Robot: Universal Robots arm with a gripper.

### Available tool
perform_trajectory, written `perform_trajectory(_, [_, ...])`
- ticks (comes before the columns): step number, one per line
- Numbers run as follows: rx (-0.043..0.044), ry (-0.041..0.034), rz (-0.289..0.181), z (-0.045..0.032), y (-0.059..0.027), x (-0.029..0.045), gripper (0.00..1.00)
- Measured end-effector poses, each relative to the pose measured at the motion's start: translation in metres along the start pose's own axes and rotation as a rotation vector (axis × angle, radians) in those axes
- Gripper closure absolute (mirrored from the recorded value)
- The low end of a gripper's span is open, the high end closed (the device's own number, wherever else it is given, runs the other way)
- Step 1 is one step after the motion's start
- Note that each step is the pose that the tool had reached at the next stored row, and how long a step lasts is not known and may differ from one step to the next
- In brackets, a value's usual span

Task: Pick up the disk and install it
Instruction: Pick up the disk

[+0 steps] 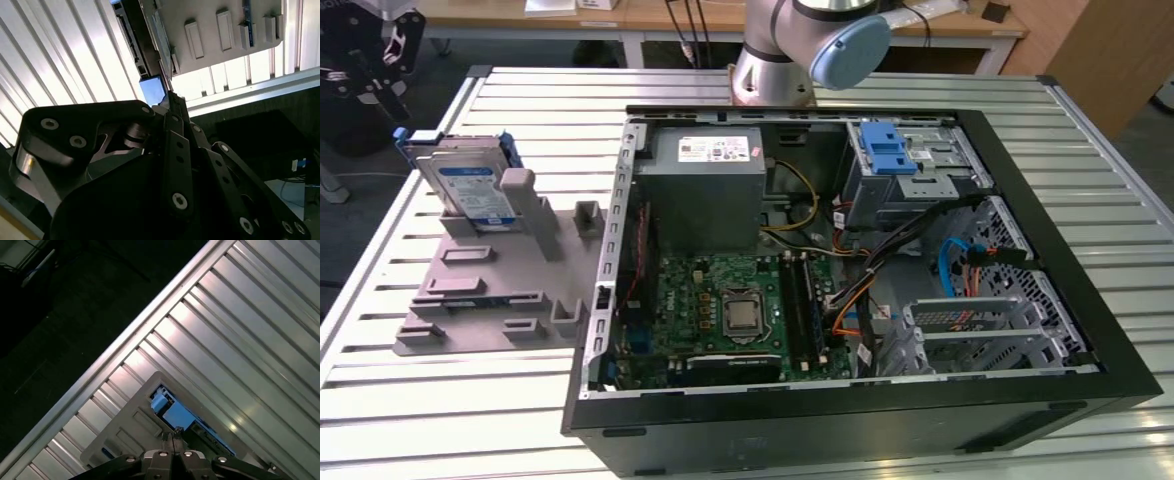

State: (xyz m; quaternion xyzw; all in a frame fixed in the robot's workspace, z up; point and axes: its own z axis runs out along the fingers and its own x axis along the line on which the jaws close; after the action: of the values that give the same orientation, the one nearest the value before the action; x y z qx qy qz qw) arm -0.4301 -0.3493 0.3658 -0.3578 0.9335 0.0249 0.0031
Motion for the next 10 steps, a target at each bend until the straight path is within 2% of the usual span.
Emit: perform_trajectory(10, [-0.0015, 0.0027, -0.061, 0.0, 0.0002, 0.0002, 0.89])
